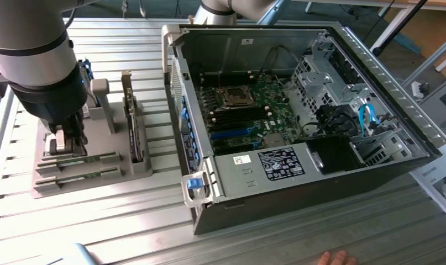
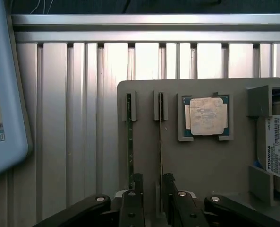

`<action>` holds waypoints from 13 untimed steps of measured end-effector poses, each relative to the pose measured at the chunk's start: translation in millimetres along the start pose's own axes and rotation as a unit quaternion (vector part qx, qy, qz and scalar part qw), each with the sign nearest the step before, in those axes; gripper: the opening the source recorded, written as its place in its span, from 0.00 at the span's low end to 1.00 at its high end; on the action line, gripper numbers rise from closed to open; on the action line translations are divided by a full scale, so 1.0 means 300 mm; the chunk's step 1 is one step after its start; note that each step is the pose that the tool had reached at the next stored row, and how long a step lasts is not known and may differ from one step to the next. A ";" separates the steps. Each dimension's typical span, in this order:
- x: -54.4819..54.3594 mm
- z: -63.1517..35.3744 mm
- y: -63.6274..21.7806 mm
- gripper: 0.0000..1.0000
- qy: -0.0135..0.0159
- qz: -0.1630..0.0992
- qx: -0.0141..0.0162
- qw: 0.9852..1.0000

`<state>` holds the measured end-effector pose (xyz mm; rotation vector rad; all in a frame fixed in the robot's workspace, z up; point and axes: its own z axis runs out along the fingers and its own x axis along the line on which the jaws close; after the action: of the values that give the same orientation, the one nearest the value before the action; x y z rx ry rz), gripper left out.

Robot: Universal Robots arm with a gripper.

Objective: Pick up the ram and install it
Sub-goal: 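Pick up the ram and move it above insertion slot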

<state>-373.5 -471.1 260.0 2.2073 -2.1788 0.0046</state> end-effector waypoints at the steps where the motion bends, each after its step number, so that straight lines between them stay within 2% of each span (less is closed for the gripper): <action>1: 0.004 0.001 0.001 0.30 0.000 0.000 0.000 1.000; 8: 0.007 0.004 0.001 0.30 0.000 0.000 0.000 1.000; 13: 0.014 0.026 0.000 0.30 0.000 0.000 0.000 1.000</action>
<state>-373.7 -475.6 252.2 2.2069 -2.1790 0.0046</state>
